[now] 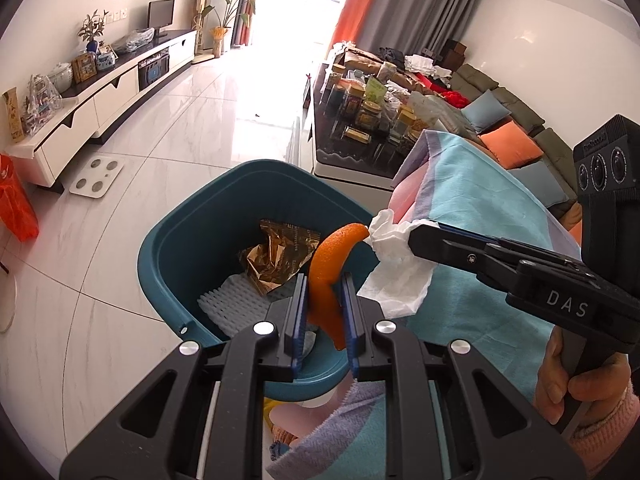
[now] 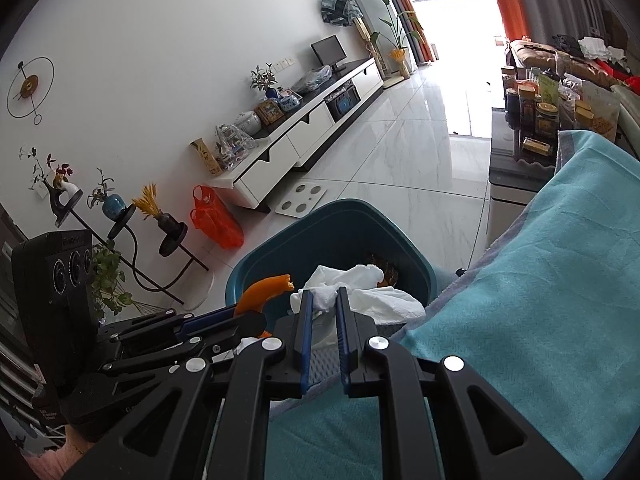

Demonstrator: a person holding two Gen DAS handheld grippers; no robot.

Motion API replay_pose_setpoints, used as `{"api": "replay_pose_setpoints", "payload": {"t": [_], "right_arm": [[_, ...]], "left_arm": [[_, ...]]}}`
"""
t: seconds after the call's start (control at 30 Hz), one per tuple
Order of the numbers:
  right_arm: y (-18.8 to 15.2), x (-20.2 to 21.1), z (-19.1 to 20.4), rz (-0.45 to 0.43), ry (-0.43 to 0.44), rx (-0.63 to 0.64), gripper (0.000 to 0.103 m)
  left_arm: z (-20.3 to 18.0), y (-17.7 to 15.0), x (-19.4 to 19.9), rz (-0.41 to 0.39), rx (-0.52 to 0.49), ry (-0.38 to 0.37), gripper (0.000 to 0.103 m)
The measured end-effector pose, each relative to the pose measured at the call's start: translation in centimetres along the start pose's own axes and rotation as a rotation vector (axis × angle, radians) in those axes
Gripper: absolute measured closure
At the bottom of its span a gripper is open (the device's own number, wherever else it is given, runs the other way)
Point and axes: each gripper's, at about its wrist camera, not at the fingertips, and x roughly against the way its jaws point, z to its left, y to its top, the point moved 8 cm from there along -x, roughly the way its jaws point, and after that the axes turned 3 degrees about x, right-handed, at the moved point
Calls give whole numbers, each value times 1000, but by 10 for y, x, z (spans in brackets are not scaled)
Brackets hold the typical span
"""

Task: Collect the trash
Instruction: 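Open both grippers to drop the tissue and peel into the bin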

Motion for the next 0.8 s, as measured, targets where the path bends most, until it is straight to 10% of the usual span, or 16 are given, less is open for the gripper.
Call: {"api": "replay_pose_setpoints", "payload": {"t": [0.8], "right_arm": [[-7, -26, -10, 77, -43, -53, 88]], "left_arm": [[18, -2, -39, 53, 50, 24, 85]]}}
